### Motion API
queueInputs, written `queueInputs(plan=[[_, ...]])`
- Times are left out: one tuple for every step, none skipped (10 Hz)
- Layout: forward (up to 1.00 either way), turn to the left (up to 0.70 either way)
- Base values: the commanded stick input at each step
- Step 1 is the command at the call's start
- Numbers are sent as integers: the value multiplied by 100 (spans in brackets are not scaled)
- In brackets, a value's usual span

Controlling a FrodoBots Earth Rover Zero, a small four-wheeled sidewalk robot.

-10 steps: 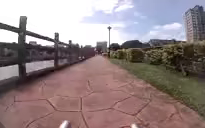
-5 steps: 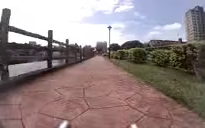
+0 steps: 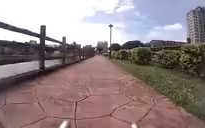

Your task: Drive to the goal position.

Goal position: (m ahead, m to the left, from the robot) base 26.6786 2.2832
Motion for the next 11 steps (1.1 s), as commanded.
queueInputs(plan=[[100,0],[100,0],[100,0],[100,0],[100,0],[100,0],[100,0],[100,0],[100,0],[100,0],[100,0]])
